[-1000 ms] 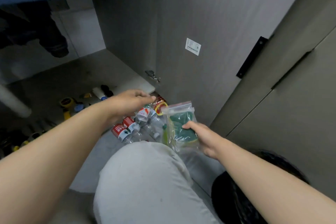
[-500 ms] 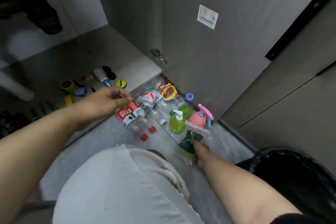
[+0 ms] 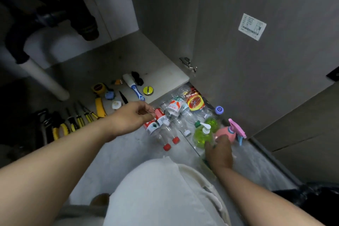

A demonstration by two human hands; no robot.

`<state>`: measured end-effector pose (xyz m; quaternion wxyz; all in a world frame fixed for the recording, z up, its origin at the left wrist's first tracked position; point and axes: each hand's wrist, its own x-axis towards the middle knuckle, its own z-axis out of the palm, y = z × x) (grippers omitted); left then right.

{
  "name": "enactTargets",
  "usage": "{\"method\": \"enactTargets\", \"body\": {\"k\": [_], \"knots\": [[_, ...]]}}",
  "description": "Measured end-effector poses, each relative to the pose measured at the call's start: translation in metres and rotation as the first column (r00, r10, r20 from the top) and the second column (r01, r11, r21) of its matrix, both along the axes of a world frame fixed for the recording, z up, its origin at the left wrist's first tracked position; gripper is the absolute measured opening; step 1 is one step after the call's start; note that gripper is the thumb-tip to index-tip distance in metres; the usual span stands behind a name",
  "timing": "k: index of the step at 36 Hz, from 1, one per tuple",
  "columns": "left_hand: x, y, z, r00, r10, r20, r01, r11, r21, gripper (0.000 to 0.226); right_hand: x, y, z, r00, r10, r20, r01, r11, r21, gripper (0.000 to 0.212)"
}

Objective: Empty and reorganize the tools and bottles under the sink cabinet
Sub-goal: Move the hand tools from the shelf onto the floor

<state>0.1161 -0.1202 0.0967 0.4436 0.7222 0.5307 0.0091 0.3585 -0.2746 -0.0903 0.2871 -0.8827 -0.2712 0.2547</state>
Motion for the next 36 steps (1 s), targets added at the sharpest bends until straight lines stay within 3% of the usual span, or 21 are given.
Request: {"method": "enactTargets", "body": {"k": [3, 7, 10, 13, 15, 22, 31, 33, 36], "knots": [[-0.015, 0.009, 0.005, 0.992, -0.056, -0.115, 0.057, 0.998, 0.013, 0.017, -0.014, 0.032, 0.027, 0.981, 0.184, 0.052, -0.192, 0.954, 0.229, 0.02], [-0.049, 0.026, 0.012, 0.943, -0.13, -0.305, 0.147, 0.989, 0.032, 0.03, -0.033, 0.08, 0.06, 0.927, 0.33, 0.178, -0.372, 0.871, 0.321, 0.021], [-0.082, 0.039, 0.01, 0.923, -0.136, -0.361, 0.139, 0.99, -0.018, 0.037, -0.047, 0.115, 0.073, 0.869, 0.468, 0.16, -0.494, 0.822, 0.282, 0.021], [-0.113, 0.052, 0.0, 0.912, -0.113, -0.394, 0.109, 0.994, -0.034, 0.037, -0.06, 0.15, 0.078, 0.765, 0.633, 0.119, -0.643, 0.755, 0.125, 0.019], [-0.128, 0.06, -0.012, 0.917, -0.077, -0.392, 0.074, 0.997, -0.023, 0.033, -0.067, 0.172, 0.078, 0.687, 0.722, 0.074, -0.725, 0.689, 0.006, 0.03], [-0.15, 0.087, -0.068, 0.968, 0.019, -0.249, -0.004, 0.998, 0.061, 0.011, -0.089, 0.253, 0.06, 0.534, 0.845, 0.009, -0.829, 0.526, -0.192, 0.059], [-0.126, 0.113, -0.121, 0.984, 0.164, 0.075, -0.168, 0.984, 0.059, 0.014, -0.104, 0.325, 0.013, 0.45, 0.882, 0.138, -0.819, 0.47, -0.329, 0.075], [-0.115, 0.116, -0.127, 0.971, 0.203, 0.127, -0.21, 0.976, 0.052, 0.018, -0.104, 0.327, 0.004, 0.444, 0.871, 0.21, -0.809, 0.491, -0.324, 0.064], [-0.099, 0.116, -0.131, 0.937, 0.284, 0.204, -0.288, 0.958, -0.01, 0.018, -0.106, 0.321, -0.001, 0.547, 0.79, 0.277, -0.747, 0.61, -0.265, 0.053]]}}
